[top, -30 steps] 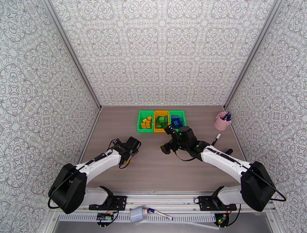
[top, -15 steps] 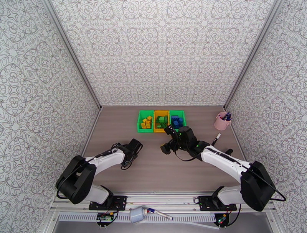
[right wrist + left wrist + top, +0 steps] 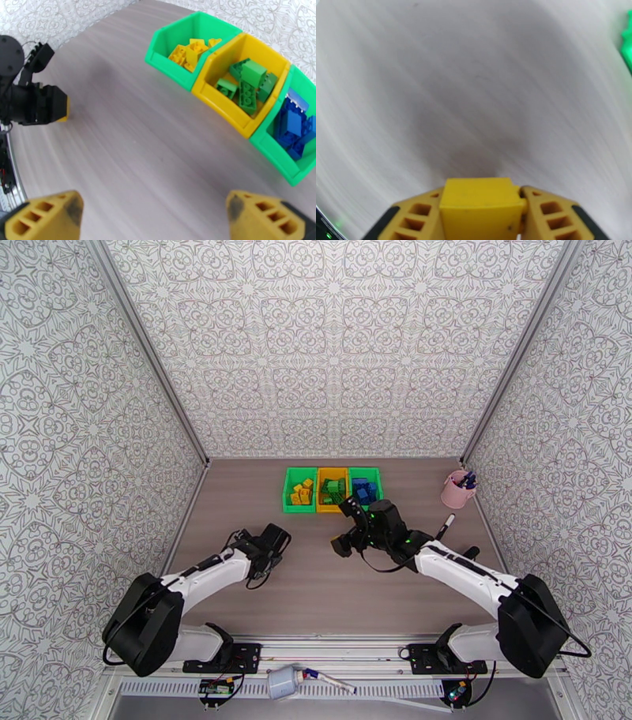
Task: Sort the legos into containers by color
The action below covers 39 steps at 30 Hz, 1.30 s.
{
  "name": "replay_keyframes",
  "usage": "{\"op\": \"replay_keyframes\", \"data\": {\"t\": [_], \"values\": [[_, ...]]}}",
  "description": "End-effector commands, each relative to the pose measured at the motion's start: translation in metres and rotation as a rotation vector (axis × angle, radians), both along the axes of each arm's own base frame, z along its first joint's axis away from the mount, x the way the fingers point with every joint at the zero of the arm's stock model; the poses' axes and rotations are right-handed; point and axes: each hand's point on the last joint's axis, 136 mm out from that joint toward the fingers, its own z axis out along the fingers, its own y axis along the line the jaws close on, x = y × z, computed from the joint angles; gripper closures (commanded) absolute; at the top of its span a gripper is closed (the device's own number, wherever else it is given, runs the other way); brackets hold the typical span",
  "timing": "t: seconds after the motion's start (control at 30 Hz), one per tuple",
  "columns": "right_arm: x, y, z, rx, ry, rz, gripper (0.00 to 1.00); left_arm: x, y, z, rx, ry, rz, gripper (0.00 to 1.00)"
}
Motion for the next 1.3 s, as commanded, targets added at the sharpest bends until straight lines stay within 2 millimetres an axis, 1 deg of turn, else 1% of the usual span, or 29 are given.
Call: {"op": "replay_keyframes", "data": {"t": [0.0,0.1,0.23,0.33,0.4,0.57,0.77,0.97,1.13,1.2,1.27], "values": [[-0.002,-0.002,0.006,0.001,-0.026,-0.007,0.0,0.032,-0.013,0.034,0.019,-0.108,-0.12,0.71],[-0.002,-0.002,0.007,0.008,-0.03,-0.01,0.0,0.06,-0.028,0.056,0.019,-0.173,-0.217,0.71],[-0.002,-0.001,0.008,0.015,-0.032,-0.009,0.0,0.1,-0.052,0.08,0.018,-0.239,-0.356,0.72],[-0.002,-0.002,0.01,0.023,-0.039,-0.016,0.0,0.131,-0.065,0.092,0.021,-0.273,-0.41,0.72],[0.0,-0.001,0.014,0.053,-0.049,-0.027,0.0,0.153,-0.074,0.097,0.022,-0.287,-0.444,0.72],[0.005,0.007,0.036,0.189,-0.082,-0.056,0.0,0.198,-0.088,0.096,0.031,-0.275,-0.508,0.72],[0.025,0.01,0.043,0.242,-0.112,-0.129,0.0,0.239,-0.091,0.085,0.032,-0.255,-0.515,0.71],[0.035,0.015,0.045,0.25,-0.115,-0.141,0.0,0.269,-0.09,0.073,0.016,-0.249,-0.516,0.7],[0.038,0.016,0.045,0.236,-0.114,-0.145,0.0,0.286,-0.091,0.065,0.021,-0.245,-0.519,0.7],[0.038,0.015,0.046,0.233,-0.118,-0.149,0.0,0.289,-0.091,0.064,0.025,-0.247,-0.512,0.65],[0.038,0.012,0.049,0.237,-0.13,-0.16,0.0,0.293,-0.089,0.069,0.041,-0.257,-0.496,0.53]]}}
